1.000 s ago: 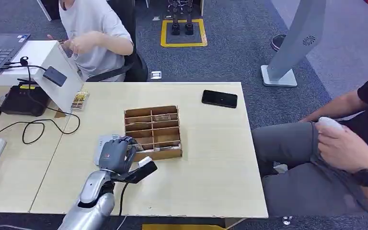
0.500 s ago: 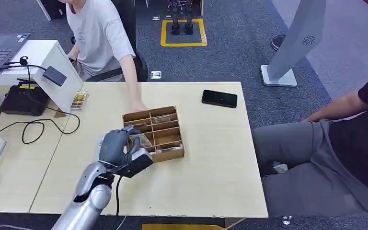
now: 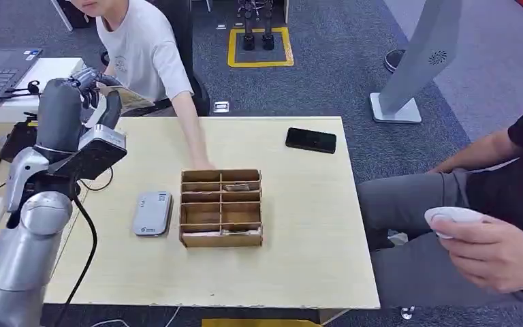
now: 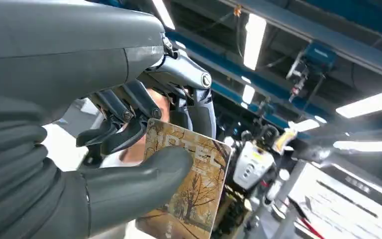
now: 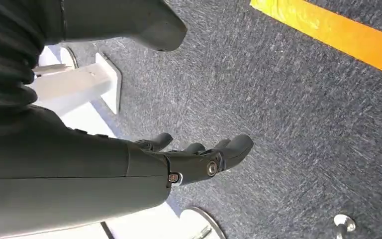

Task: Pass the card to the sensor for recognition and then transmit it.

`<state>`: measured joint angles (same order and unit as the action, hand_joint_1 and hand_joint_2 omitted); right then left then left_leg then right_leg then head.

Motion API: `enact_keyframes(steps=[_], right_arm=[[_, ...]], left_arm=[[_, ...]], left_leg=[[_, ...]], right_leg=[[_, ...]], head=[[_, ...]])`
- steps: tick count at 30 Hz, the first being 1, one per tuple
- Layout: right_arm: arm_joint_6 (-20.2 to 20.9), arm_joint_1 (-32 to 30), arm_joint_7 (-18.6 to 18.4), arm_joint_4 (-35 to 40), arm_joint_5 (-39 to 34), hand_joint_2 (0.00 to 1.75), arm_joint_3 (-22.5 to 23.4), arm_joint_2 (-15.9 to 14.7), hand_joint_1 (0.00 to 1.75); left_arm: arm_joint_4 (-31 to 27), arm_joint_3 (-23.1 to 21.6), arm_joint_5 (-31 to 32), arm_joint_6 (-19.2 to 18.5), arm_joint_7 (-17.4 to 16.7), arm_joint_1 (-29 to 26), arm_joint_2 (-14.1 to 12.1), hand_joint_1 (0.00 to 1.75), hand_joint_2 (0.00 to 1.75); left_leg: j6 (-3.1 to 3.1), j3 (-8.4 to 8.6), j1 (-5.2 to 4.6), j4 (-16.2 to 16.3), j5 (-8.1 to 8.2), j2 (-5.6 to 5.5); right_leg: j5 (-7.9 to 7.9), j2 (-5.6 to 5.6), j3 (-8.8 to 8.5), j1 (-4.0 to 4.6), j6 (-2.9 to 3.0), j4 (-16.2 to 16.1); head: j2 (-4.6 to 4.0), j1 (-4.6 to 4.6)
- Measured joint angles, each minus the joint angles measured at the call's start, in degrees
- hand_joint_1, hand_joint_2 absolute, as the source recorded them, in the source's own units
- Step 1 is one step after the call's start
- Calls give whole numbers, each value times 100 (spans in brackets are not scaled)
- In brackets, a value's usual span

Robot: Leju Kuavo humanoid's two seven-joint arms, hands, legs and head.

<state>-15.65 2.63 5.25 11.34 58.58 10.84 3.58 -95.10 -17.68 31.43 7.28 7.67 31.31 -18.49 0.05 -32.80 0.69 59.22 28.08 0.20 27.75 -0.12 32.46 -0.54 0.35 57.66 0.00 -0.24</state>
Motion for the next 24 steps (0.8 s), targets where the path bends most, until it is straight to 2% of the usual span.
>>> enact_keyframes(steps=[3,6,10,12,14,18,24], right_arm=[[-11,1,-28,0,20,175,17,0,0],[-37,7,-44,0,68,175,26,0,0],[-37,9,-50,0,98,175,31,0,0],[-26,17,-66,0,153,175,33,2,0],[11,39,-72,0,190,175,33,4,0],[57,62,-101,0,243,175,33,7,0],[50,70,-98,0,262,175,35,7,0]], left_arm=[[24,151,191,208,-129,-1,-63,175,175],[251,245,919,578,-367,-5,-70,175,175],[526,301,1489,849,-622,-11,-70,175,175],[790,339,2073,1102,-899,14,-70,175,175],[1190,369,2521,1325,-1036,47,-70,175,175],[1974,496,2769,1711,-1005,94,-54,175,175],[2479,542,2907,1788,-1001,99,-22,175,175]], left_leg=[[0,0,0,0,0,-2],[1,0,0,0,-1,-3],[1,0,1,0,-1,-2],[1,1,0,0,-1,-2],[1,1,0,0,-1,-2],[3,2,1,0,-3,0],[3,-1,0,0,-3,1]], right_leg=[[0,1,0,0,0,0],[0,1,0,0,0,0],[0,0,0,1,1,0],[0,0,0,0,1,0],[0,0,1,0,1,0],[-1,-4,2,1,1,0],[-1,-3,3,0,1,0]], head=[[0,-2],[2,-2],[2,-2],[0,-2],[0,-2],[0,-2],[0,-2]])
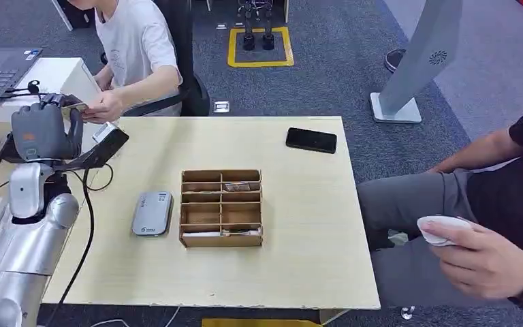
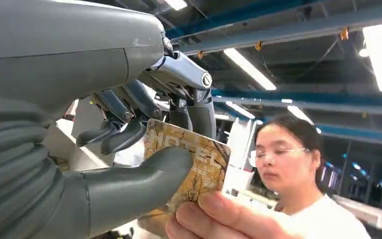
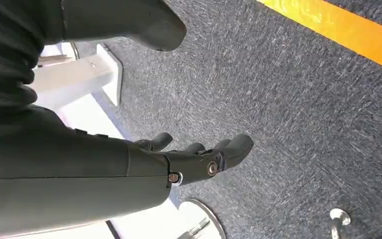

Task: Pass the card to the sensor for recognition and then transmit it.

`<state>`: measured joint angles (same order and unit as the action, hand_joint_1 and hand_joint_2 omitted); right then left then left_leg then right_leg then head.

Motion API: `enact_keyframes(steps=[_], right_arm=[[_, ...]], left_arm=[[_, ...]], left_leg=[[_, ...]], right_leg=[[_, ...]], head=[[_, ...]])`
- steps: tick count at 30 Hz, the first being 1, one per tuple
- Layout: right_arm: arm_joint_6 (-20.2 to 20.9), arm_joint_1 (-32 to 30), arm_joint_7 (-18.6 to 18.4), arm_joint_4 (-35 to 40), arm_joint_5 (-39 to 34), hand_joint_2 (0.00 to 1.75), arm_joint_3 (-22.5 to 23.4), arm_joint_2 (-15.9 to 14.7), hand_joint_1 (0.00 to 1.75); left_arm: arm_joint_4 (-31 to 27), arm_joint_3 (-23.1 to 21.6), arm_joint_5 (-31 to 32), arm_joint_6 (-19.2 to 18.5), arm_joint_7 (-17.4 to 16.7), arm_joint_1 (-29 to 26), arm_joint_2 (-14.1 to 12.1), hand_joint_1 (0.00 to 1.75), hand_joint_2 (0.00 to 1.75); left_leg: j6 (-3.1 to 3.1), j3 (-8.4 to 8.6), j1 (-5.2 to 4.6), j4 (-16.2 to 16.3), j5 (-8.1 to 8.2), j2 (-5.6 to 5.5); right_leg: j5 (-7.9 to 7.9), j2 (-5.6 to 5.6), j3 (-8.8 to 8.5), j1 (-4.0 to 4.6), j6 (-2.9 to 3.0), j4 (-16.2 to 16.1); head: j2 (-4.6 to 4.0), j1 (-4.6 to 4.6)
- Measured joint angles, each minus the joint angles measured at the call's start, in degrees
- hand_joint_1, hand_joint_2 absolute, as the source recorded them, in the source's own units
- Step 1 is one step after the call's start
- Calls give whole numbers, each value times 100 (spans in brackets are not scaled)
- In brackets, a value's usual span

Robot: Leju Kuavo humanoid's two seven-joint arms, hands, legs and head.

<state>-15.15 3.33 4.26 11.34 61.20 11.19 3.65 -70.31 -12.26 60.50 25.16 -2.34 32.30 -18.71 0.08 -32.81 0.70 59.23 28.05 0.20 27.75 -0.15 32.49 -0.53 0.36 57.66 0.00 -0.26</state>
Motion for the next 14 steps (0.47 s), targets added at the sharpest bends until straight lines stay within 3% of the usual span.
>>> enact_keyframes(steps=[6,7,8,11,14], right_arm=[[2,21,0,2,24,175,11,0,0],[2,27,0,2,28,175,11,0,0],[4,30,0,2,42,175,11,0,0],[4,41,20,2,41,175,15,0,0],[-2,52,22,2,37,175,35,0,0]], left_arm=[[185,0,57,4,57,2,79,175,175],[209,0,44,4,67,3,94,168,175],[227,0,24,4,88,4,107,0,175],[282,0,-59,46,171,12,146,0,175],[293,19,-284,351,334,-7,179,0,175]], left_leg=[[0,-2,-1,0,1,1],[0,-2,-1,0,1,2],[0,-2,-1,0,1,2],[0,-3,0,0,1,0],[1,-5,0,0,1,1]], right_leg=[[0,-1,4,0,0,0],[0,-2,5,0,0,0],[0,-2,6,0,0,0],[0,-1,6,0,0,0],[0,0,5,0,0,0]], head=[[0,0],[0,0],[0,0],[0,0],[0,0]])
